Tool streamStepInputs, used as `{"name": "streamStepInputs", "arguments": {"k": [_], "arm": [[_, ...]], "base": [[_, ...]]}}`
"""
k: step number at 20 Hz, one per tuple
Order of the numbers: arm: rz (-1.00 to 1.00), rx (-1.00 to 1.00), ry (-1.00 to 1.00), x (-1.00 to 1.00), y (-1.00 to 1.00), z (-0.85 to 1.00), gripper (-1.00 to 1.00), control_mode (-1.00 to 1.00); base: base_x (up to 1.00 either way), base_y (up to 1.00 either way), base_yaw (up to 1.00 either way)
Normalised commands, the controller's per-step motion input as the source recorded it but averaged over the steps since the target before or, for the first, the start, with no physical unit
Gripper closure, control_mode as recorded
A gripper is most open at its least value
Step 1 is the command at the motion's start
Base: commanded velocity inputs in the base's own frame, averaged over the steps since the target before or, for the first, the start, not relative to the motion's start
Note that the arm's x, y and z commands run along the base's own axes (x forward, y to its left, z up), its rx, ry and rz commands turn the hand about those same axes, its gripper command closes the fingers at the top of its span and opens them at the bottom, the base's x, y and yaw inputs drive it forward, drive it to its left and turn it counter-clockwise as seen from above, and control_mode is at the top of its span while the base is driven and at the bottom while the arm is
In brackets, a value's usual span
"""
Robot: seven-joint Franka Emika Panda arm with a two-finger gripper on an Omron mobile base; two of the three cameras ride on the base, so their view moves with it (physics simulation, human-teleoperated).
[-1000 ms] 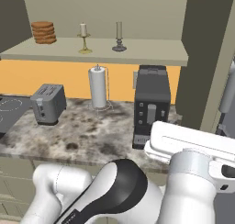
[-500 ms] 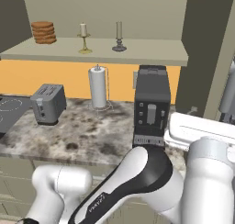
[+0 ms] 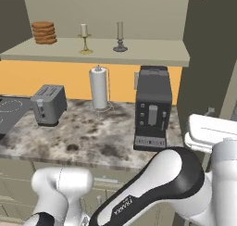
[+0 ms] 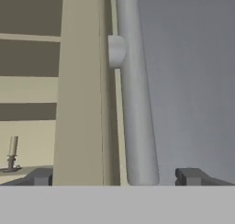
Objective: Pick the candle and candle from the dining table and place them in the open cabinet. Close the cabinet after placing the objects.
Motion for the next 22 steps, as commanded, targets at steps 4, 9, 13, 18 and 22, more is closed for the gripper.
{"name": "streamStepInputs", "arguments": {"k": [4,9,13,18,22], "arm": [[0.06,0.00,0.00,0.26,0.30,-0.01,-1.00,-1.00],[0.07,-0.04,0.00,0.09,0.82,0.00,-1.00,-1.00],[0.03,-0.11,0.00,0.11,1.00,0.00,-1.00,-1.00],[0.00,-0.14,0.00,0.34,0.99,0.00,-1.00,-1.00],[0.00,-0.13,0.00,0.68,0.78,0.00,-1.00,-1.00]], "base": [[0.00,0.00,0.00],[0.00,0.00,0.00],[0.00,0.00,0.00],[0.00,0.00,0.00],[0.00,0.00,0.00]]}}
